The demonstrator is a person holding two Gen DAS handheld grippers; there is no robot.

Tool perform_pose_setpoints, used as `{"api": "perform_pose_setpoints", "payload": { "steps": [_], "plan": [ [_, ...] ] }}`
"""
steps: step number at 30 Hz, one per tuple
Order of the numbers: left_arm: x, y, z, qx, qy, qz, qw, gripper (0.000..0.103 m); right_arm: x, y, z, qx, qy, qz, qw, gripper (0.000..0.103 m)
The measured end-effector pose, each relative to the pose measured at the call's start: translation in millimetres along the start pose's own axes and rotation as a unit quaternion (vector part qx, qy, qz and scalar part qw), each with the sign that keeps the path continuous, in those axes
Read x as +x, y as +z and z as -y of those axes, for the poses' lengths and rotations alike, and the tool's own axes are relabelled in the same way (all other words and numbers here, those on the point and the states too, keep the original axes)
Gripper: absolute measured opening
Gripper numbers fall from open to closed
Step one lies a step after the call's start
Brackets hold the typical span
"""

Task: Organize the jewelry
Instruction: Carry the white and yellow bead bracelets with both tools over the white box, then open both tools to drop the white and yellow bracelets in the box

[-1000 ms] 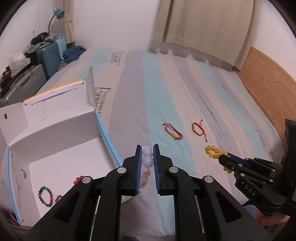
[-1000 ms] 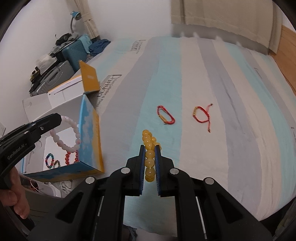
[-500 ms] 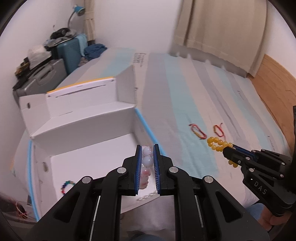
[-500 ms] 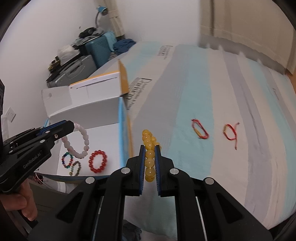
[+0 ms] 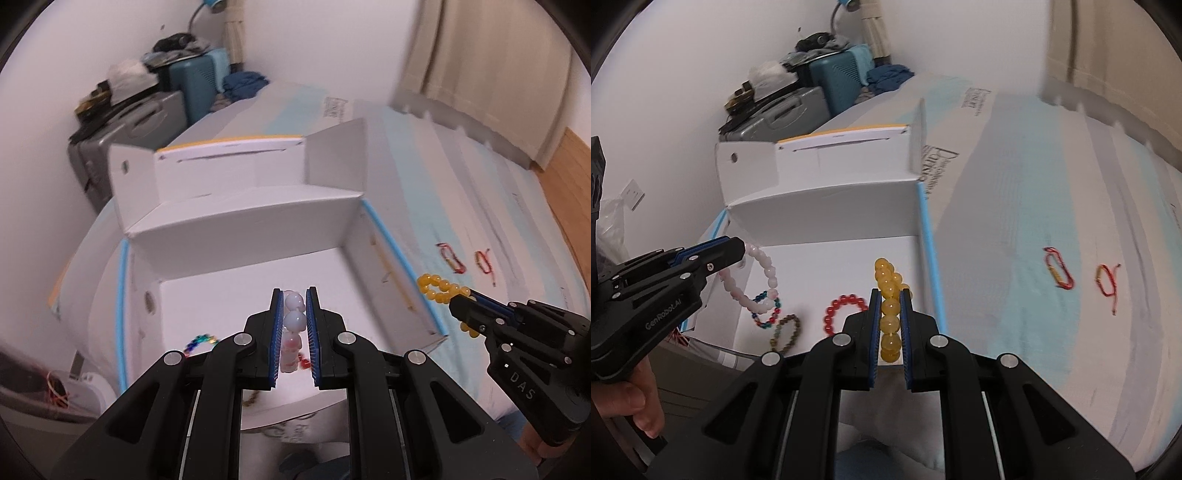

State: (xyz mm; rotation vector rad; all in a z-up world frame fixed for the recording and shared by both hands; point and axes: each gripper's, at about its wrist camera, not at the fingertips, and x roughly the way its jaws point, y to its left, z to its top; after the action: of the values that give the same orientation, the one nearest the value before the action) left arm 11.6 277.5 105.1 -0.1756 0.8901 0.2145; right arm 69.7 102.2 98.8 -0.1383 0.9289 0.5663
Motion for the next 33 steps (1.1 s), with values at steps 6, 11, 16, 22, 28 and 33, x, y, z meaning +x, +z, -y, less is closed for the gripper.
{"api": "perform_pose_setpoints", "payload": {
  "steps": [6, 11, 16, 22, 28, 33],
  "plan": [
    [8, -13, -28, -0.019, 0.022, -0.015, 0.9995, 0.012, 25, 0, -23, -0.020, 0.011, -0.015, 1.000, 0.009],
    [21, -24, -48, -0.031, 0.032, -0.031, 0.9986, 0.012, 51, 0, -34, -0.038, 0.009, -0.038, 0.998, 0.009],
    [35, -33, -63, -0.042, 0.035, -0.044, 0.9975, 0.012, 72, -1, -40, -0.046, 0.012, -0.059, 0.997, 0.009],
    [53, -39, -71, -0.047, 0.037, -0.058, 0.9965, 0.012, 95, -4, -44, -0.052, 0.006, -0.081, 0.995, 0.009],
    [68, -44, -76, -0.048, 0.039, -0.070, 0.9956, 0.012, 118, -9, -43, -0.051, 0.002, -0.108, 0.993, 0.009],
    [76, -47, -80, -0.048, 0.039, -0.077, 0.9951, 0.012, 134, -15, -45, -0.049, 0.001, -0.128, 0.991, 0.009]
  ]
}}
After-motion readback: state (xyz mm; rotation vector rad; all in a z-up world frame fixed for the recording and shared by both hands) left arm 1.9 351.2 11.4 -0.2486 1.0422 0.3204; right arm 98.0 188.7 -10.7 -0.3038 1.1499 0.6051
